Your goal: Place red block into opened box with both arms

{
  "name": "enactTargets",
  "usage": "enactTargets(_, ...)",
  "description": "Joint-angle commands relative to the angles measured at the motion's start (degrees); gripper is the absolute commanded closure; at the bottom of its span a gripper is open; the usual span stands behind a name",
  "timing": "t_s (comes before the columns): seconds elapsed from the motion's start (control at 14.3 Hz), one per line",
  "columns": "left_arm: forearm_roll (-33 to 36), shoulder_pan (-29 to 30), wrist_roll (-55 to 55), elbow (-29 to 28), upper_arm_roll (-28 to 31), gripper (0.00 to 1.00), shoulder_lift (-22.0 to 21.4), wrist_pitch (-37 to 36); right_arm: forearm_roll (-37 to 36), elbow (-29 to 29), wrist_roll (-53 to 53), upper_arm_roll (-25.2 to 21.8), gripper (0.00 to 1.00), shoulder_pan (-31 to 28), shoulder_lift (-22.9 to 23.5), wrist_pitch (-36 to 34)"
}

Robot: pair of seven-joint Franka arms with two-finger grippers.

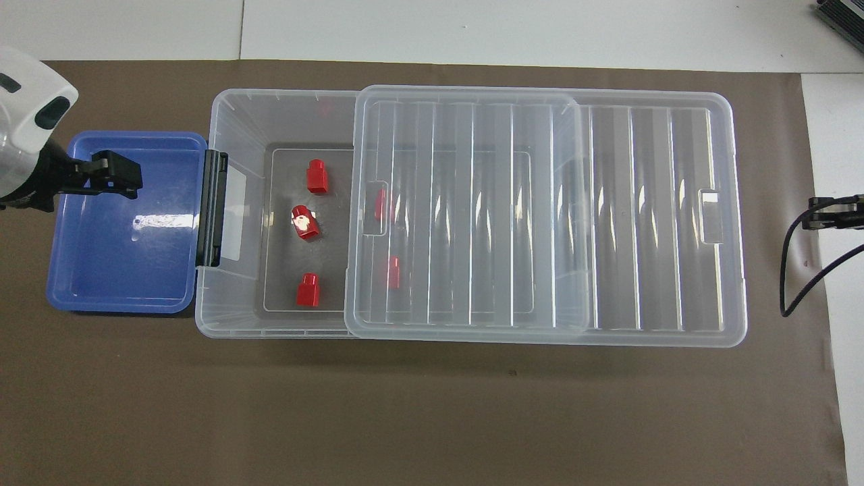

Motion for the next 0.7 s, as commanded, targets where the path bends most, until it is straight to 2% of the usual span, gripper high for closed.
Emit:
enactTargets(0.0,-0.9,3.6,7.8,-0.7,-0.6,0.00,-2.4,-2.8,0.0,-0.7,-7.0,0.4,1.00,-2.5,3.5,5.7)
enactTargets(0.21,-0.9,4.3,8.8,-1.1,-0.7,0.00,-4.0,-4.4,1.1,-0.9,-9.4,0.6,1.00,-2.7,6.2,8.2)
enactTargets(0.42,-0.9,4.6,9.6,-1.1,-0.9,0.00,-6.8,-10.4,4.7,-1.1,-10.4,0.6,1.00,-2.0,8.9,10.1)
enactTargets(0.63,-2.0,3.9,10.9,-3.9,-0.9,0.00,-7.9,-8.9,5.8,-1.5,-10.6,0.7,1.00,-1.3,9.3,9.9)
